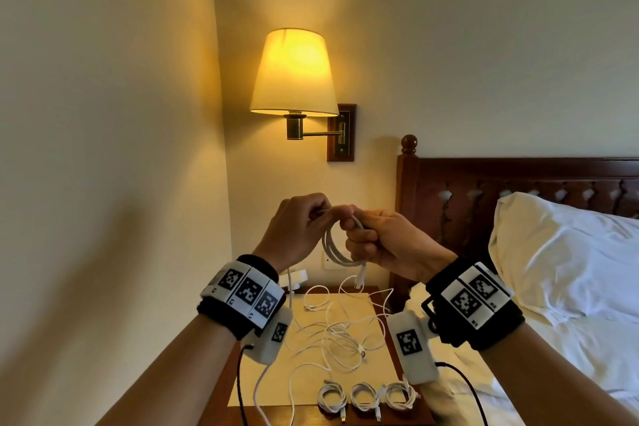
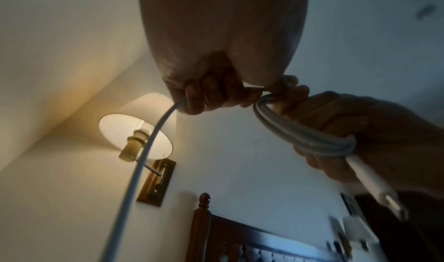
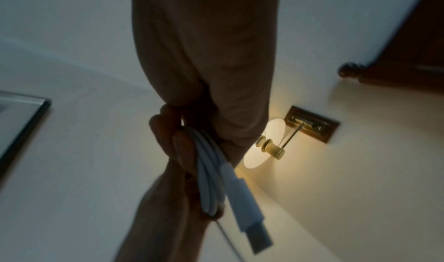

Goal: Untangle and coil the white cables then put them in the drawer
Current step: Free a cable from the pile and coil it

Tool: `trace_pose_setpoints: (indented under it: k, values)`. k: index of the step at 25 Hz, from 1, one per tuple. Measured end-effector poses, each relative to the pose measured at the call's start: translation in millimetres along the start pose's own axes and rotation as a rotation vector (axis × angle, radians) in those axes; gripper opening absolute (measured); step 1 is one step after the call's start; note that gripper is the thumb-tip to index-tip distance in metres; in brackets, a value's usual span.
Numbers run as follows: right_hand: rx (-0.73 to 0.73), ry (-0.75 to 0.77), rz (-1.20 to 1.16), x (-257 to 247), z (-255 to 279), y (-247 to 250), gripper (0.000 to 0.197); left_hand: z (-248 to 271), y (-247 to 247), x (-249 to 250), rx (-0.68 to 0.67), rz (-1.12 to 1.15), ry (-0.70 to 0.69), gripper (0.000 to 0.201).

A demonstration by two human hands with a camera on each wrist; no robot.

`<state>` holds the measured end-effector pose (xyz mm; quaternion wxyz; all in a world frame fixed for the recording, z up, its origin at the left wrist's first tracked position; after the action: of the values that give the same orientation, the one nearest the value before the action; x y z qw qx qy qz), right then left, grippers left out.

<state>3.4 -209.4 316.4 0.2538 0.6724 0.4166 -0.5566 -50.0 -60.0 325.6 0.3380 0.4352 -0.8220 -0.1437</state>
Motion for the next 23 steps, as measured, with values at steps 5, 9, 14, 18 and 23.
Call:
trace_pose_setpoints:
  k: [5,9,14,18,23]
  values:
    - [-0.107,0.006,-0.576,-9.8,1.4,3.2,0.036,20.6,-11.7,-39.1,0.039,0.154,0.139,0.045]
    - [0.027,0.099,-0.712,-32.1,0.0,20.1,0.033,61.8,-34.5,-70.4,-0.137,0.045,0.189,0.039]
    - [0.238,0.199,0.287,-23.5,-4.9,17.3,0.033,64.3,-39.1,-14.4,-0.399,-0.229,-0.087,0.044]
    - [0.157,0.263,0.720,-9.3,-7.4,5.9,0.034,38.3,-8.0,19.5,-0.132,-0.262,-0.186,0.038]
    - [0.029,0.231,0.530,-6.5,-6.9,6.0,0.033,19.0,5.4,18.3,-0.001,-0.211,-0.176,0.036]
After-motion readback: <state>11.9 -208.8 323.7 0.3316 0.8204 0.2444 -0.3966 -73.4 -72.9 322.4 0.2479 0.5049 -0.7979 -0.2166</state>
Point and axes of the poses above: each hand's wrist, its own z-axis away from the middle knuckle, its own y-axis out of the back of the hand, x = y × z, the point moved 3 cm from there along -z, towards the middle knuckle, and after that the axes turned 4 degrees about y, right-handed, at the moved point
